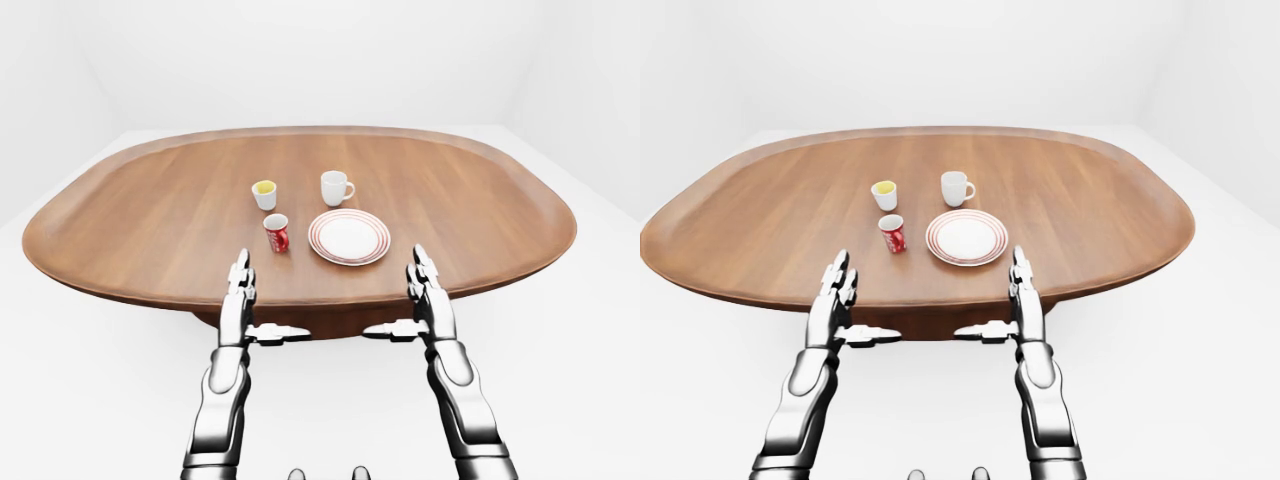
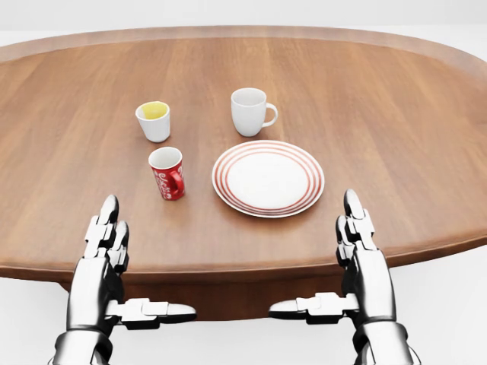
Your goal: Pick up the red mug and put it on the plate
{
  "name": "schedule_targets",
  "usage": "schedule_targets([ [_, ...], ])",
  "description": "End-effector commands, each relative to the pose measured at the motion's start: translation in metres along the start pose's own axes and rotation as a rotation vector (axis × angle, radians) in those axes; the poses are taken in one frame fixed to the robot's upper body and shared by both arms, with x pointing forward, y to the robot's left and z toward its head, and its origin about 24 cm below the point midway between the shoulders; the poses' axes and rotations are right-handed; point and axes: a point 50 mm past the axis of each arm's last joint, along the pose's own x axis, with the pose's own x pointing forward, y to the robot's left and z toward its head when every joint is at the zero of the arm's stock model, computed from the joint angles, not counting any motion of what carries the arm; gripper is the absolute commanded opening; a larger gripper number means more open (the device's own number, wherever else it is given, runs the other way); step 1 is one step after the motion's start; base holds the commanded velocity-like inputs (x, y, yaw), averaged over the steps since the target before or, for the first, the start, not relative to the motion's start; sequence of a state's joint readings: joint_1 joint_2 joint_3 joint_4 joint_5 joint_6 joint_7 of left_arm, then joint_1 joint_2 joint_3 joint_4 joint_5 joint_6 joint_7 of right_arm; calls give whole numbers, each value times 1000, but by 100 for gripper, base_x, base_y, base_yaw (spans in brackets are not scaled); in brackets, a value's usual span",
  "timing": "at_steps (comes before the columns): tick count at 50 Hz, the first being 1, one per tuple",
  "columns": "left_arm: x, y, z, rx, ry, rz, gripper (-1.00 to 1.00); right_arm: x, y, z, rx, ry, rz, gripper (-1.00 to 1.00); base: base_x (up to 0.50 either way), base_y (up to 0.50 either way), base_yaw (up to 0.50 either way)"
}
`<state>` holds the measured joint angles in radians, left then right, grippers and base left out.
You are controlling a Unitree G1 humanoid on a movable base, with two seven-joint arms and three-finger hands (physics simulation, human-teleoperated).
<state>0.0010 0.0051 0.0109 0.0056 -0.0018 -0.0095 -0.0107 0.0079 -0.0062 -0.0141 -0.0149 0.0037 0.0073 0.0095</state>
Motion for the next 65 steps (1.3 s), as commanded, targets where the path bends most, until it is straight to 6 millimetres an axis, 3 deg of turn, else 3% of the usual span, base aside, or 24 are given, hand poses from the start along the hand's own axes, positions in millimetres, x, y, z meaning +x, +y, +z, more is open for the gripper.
schedule_targets([
  [1, 0, 7, 0, -3, -3, 10, 100, -5, -8, 5, -3, -11, -13, 100, 0, 0, 0],
  [31, -5, 11, 5, -22, -5, 28, 100, -6, -8, 2, -47, -11, -17, 100, 0, 0, 0],
  [65, -3, 12, 4, -27, -2, 31, 100, -6, -6, 2, -52, -7, -2, 100, 0, 17, 0],
])
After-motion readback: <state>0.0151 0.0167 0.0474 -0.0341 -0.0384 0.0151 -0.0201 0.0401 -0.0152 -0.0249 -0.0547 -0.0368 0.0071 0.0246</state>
